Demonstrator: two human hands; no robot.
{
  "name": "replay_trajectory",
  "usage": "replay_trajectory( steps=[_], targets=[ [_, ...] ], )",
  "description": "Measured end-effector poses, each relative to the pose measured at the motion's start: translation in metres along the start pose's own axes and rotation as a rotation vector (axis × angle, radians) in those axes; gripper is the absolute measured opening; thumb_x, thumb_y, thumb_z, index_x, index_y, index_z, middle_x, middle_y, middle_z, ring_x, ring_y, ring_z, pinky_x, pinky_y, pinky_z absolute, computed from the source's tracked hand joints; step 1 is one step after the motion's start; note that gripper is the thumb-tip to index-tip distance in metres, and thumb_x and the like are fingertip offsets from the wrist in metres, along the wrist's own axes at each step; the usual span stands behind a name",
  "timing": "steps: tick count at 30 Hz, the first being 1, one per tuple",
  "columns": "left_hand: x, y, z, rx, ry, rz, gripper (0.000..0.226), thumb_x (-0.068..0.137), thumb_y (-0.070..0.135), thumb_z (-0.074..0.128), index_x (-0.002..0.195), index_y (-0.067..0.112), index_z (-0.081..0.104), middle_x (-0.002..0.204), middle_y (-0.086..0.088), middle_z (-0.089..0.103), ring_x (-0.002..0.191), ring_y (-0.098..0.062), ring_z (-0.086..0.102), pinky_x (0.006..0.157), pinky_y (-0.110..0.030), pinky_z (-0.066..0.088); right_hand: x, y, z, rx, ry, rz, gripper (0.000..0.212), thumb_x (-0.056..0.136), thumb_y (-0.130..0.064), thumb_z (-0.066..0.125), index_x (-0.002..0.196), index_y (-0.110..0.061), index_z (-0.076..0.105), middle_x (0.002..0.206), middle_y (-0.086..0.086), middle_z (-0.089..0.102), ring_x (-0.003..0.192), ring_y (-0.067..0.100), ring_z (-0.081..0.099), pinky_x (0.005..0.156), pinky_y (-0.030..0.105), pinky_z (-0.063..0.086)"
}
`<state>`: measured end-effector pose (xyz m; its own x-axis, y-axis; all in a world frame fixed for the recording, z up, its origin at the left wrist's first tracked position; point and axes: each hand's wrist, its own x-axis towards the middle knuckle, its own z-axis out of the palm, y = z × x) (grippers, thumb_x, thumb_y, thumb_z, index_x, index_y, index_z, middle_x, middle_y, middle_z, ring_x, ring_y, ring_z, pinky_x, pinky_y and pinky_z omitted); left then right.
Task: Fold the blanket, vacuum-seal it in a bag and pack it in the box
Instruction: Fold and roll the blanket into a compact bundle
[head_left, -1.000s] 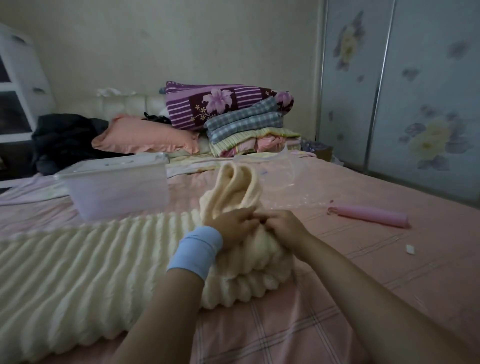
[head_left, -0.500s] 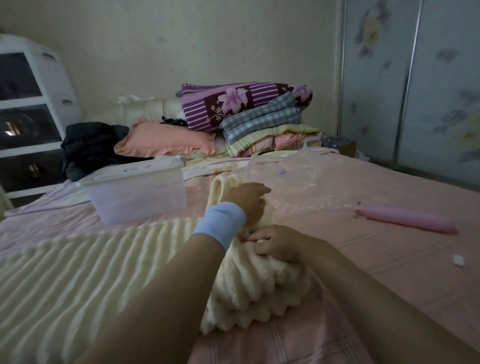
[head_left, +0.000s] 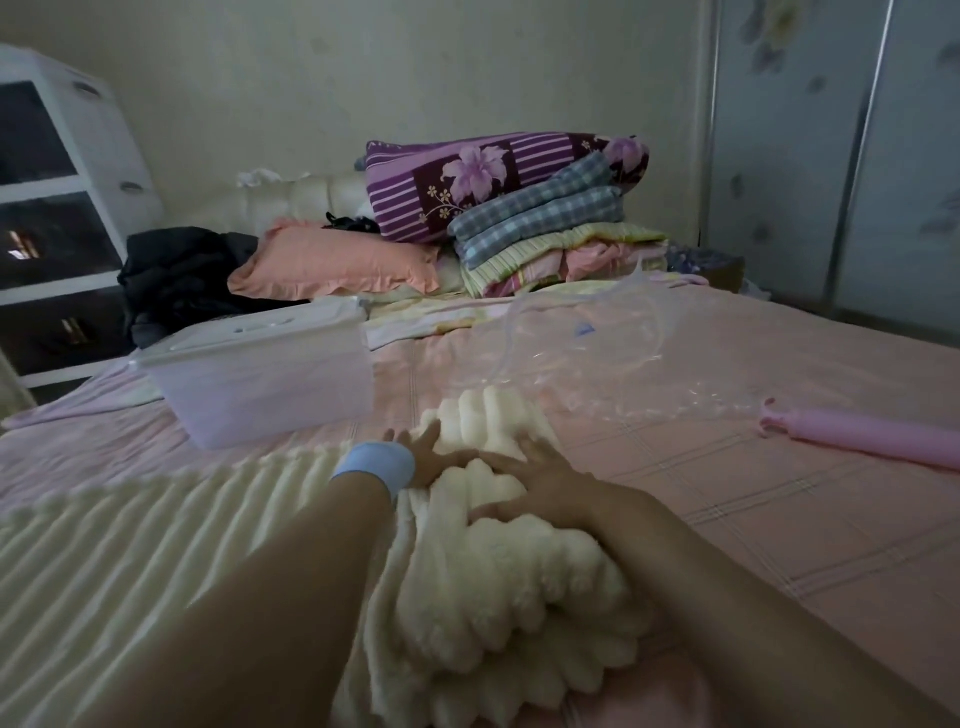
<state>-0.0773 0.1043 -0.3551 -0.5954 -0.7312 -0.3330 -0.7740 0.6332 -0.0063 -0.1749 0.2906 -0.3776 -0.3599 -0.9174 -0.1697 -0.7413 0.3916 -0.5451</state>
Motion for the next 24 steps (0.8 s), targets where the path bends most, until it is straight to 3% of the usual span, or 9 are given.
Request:
replay_trajectory(
  steps=[4, 6, 8, 9, 12, 16, 18, 21, 24],
  targets=[
    [-0.037, 0.008, -0.022, 0.17, 0.174, 0.115, 0.074, 0.097, 0.059, 0.032, 0.156, 0.023, 0.004, 0.162, -0.008, -0.009, 0.149, -0.031, -0.008, 0.12, -0.05, 0.007, 0.018, 0.006, 0.012, 0.005, 0.004, 0.047, 0.093, 0.082, -0.073, 0.059, 0.155, -0.052, 0.005, 0.166, -0.002, -0.023, 0.152, 0.027, -0.021, 0.124, 0.056, 0.0],
    [-0.068, 0.02, -0.024, 0.101, 0.213, 0.262, 0.057, 0.103, 0.043, 0.031, 0.154, 0.018, 0.02, 0.162, -0.01, 0.009, 0.148, -0.031, 0.012, 0.118, -0.045, 0.017, 0.014, 0.005, 0.011, 0.006, 0.016, 0.045, 0.088, 0.089, -0.066, 0.058, 0.157, -0.047, 0.006, 0.166, 0.001, -0.021, 0.153, 0.029, -0.017, 0.124, 0.053, 0.002],
    [-0.094, 0.03, -0.008, 0.108, 0.153, 0.404, 0.047, 0.104, 0.029, 0.033, 0.147, 0.012, 0.033, 0.156, -0.015, 0.026, 0.142, -0.035, 0.027, 0.115, -0.044, 0.024, 0.006, 0.002, 0.009, -0.001, 0.045, 0.028, 0.081, 0.095, -0.056, 0.057, 0.158, -0.042, 0.008, 0.167, 0.006, -0.017, 0.154, 0.03, -0.012, 0.124, 0.05, 0.004],
    [-0.109, 0.03, 0.006, 0.14, 0.097, 0.423, 0.045, 0.103, 0.022, 0.035, 0.147, 0.013, 0.033, 0.155, -0.017, 0.024, 0.142, -0.038, 0.024, 0.116, -0.047, 0.023, -0.003, -0.001, 0.009, 0.011, 0.055, 0.024, 0.08, 0.096, -0.052, 0.057, 0.158, -0.04, 0.009, 0.167, 0.008, -0.015, 0.155, 0.029, -0.01, 0.124, 0.048, 0.005],
    [-0.12, 0.02, 0.039, 0.19, 0.056, 0.425, 0.064, 0.098, 0.005, 0.036, 0.153, 0.026, 0.012, 0.161, -0.011, -0.008, 0.146, -0.042, -0.009, 0.117, -0.059, 0.006, -0.022, -0.002, 0.005, 0.169, 0.093, 0.029, 0.083, 0.093, -0.051, 0.064, 0.159, -0.036, 0.016, 0.169, 0.004, -0.004, 0.155, 0.023, 0.002, 0.125, 0.046, 0.01],
    [-0.13, 0.006, 0.052, 0.148, 0.086, 0.378, 0.071, 0.098, 0.004, 0.037, 0.154, 0.027, 0.001, 0.16, -0.001, -0.022, 0.147, -0.035, -0.013, 0.115, -0.063, 0.006, -0.05, -0.022, 0.007, 0.298, 0.257, 0.044, 0.087, 0.085, -0.05, 0.069, 0.158, -0.029, 0.027, 0.164, -0.003, 0.027, 0.148, 0.018, 0.031, 0.118, 0.037, 0.029],
    [-0.139, 0.009, 0.051, 0.173, 0.103, 0.355, 0.066, 0.1, 0.007, 0.036, 0.155, 0.024, 0.003, 0.16, -0.001, -0.021, 0.147, -0.034, -0.012, 0.115, -0.061, 0.007, -0.06, -0.033, 0.011, 0.276, 0.284, 0.051, 0.081, 0.087, -0.056, 0.06, 0.157, -0.031, 0.029, 0.165, -0.004, 0.024, 0.149, 0.019, 0.028, 0.119, 0.041, 0.027],
    [-0.153, 0.008, 0.041, 0.132, 0.177, 0.304, 0.051, 0.103, 0.034, 0.028, 0.152, 0.022, 0.018, 0.162, -0.005, 0.002, 0.147, -0.033, 0.007, 0.116, -0.055, 0.016, -0.078, -0.034, 0.018, 0.188, 0.222, 0.063, 0.075, 0.092, -0.052, 0.059, 0.157, -0.032, 0.029, 0.167, -0.001, 0.013, 0.151, 0.022, 0.021, 0.117, 0.039, 0.024],
    [-0.163, 0.009, 0.038, 0.078, 0.321, 0.279, 0.048, 0.099, 0.045, 0.03, 0.139, 0.02, 0.042, 0.148, -0.006, 0.034, 0.133, -0.032, 0.034, 0.105, -0.049, 0.035, -0.092, -0.028, 0.022, 0.261, 0.268, 0.039, 0.077, 0.089, -0.052, 0.061, 0.156, -0.029, 0.032, 0.162, -0.002, 0.027, 0.145, 0.021, 0.034, 0.112, 0.036, 0.031]
  ],
)
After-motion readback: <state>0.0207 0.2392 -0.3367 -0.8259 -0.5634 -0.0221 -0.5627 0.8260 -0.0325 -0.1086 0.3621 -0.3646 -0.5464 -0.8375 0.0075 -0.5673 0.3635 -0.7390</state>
